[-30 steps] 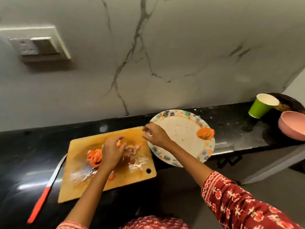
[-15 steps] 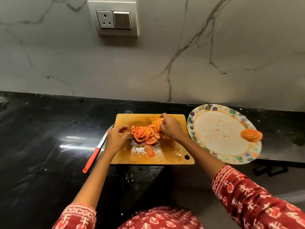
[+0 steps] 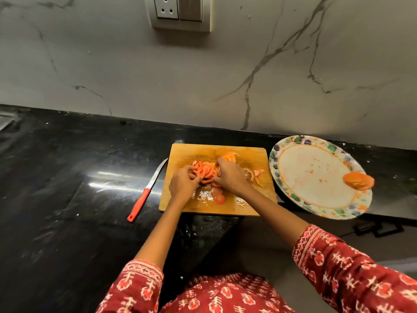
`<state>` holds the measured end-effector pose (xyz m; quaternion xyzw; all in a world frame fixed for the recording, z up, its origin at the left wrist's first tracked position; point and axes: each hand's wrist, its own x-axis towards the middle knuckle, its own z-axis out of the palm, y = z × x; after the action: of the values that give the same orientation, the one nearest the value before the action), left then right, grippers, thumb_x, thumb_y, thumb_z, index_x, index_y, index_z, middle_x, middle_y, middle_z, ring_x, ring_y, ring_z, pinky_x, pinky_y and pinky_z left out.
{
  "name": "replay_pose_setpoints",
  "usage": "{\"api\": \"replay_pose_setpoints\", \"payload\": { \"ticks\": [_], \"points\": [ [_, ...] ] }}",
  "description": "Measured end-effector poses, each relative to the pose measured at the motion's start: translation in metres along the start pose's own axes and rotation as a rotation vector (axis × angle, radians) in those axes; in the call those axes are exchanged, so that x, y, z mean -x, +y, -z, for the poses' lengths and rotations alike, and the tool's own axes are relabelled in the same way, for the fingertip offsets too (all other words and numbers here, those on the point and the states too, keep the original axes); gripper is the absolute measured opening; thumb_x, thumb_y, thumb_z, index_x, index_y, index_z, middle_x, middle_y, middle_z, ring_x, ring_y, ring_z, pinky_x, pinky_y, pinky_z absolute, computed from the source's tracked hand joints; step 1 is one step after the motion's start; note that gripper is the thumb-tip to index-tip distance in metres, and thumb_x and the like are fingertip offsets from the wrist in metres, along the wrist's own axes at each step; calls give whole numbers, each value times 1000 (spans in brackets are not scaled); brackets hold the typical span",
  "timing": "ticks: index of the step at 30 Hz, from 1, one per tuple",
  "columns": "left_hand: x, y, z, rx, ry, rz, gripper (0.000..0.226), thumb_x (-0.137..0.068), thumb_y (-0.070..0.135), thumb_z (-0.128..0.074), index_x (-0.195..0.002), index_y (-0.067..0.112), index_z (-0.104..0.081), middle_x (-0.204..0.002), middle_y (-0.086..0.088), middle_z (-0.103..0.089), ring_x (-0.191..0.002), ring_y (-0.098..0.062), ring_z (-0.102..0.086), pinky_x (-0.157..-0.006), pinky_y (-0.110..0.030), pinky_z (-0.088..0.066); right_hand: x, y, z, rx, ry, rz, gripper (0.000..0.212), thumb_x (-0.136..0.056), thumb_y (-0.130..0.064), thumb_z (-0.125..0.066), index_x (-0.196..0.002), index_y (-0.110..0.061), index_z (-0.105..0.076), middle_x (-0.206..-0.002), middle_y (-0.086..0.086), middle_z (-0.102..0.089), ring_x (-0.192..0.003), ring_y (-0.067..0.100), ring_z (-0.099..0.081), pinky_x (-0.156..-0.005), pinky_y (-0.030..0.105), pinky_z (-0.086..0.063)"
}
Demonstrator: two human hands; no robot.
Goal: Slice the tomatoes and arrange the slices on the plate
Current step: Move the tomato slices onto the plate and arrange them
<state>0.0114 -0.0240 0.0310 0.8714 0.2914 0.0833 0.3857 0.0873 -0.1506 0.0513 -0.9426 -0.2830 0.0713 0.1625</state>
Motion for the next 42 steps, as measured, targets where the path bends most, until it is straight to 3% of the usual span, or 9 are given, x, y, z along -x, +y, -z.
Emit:
{"api": "replay_pose_setpoints", "payload": {
  "ticks": [8,17,22,27,30,33,35,38,42],
  "points": [
    [5,6,-10,61,30,145,56,-75,27,-75,-121,16,-46,-96,0,-69,-103,-21,-59,-77,-33,-40,-6,11,13,-111,58,-55,30,-91,-23,-57,-119,-13,-53,-95,4,-65,-85,16,-61,-66,25,-46],
    [-12,3,36,350,-38,-36,32,-73,9,-76,-96,13,-54,-76,2,-59,-70,-13,-60,-67,-26,-54,-21,8,23,-161,49,-26,33,-92,-20,-57,-124,-12,-50,-88,2,-62,-76,10,-54,-61,22,-43],
    [-22,-4,49,305,-57,49,22,-74,5,-74,-90,9,-60,-83,-7,-63,-76,-18,-63,-69,-31,-57,-31,-6,23,-146,0,7,26,-91,-19,-58,-116,-12,-55,-94,4,-64,-84,14,-59,-72,29,-51],
    [-20,-18,43,233,-95,155,12,-77,9,-73,-72,11,-62,-78,-7,-65,-62,-9,-65,-61,-20,-55,-44,-19,17,-94,-81,30,23,-90,-15,-56,-113,-11,-58,-100,7,-64,-88,18,-60,-70,27,-49],
    [-22,-21,43,232,-65,165,13,-75,10,-75,-83,4,-67,-85,-10,-65,-76,-17,-62,-70,-26,-54,-52,-28,13,-24,-94,45,20,-91,-14,-54,-110,-10,-60,-102,8,-64,-89,19,-60,-67,25,-46],
    [-23,-22,45,199,-112,201,27,-71,3,-77,-94,-1,-66,-91,-13,-66,-82,-15,-58,-72,-21,-47,-61,-36,8,2,-98,60,20,-92,-16,-53,-108,-8,-61,-103,9,-65,-90,19,-60,-70,26,-48],
    [-24,-23,44,154,-132,226,26,-67,4,-80,-87,4,-64,-94,-14,-67,-81,-15,-58,-75,-24,-47,-66,-40,5,15,-114,64,22,-92,-18,-55,-110,-8,-61,-104,9,-65,-92,20,-61,-71,27,-48],
    [-19,-18,41,-24,-79,235,31,-66,20,-83,-63,17,-52,-83,-7,-61,-77,-17,-54,-68,-29,-42,-72,-44,-1,25,-188,57,24,-89,-22,-61,-108,-9,-61,-105,8,-64,-95,20,-60,-74,28,-50],
    [-15,-12,34,-74,-51,247,28,-71,20,-78,-58,15,-54,-86,-11,-65,-85,-27,-61,-63,-32,-43,-80,-45,-3,-31,-279,49,18,-83,-13,-66,-101,-10,-64,-104,7,-65,-96,20,-62,-78,29,-52]
  ]
}}
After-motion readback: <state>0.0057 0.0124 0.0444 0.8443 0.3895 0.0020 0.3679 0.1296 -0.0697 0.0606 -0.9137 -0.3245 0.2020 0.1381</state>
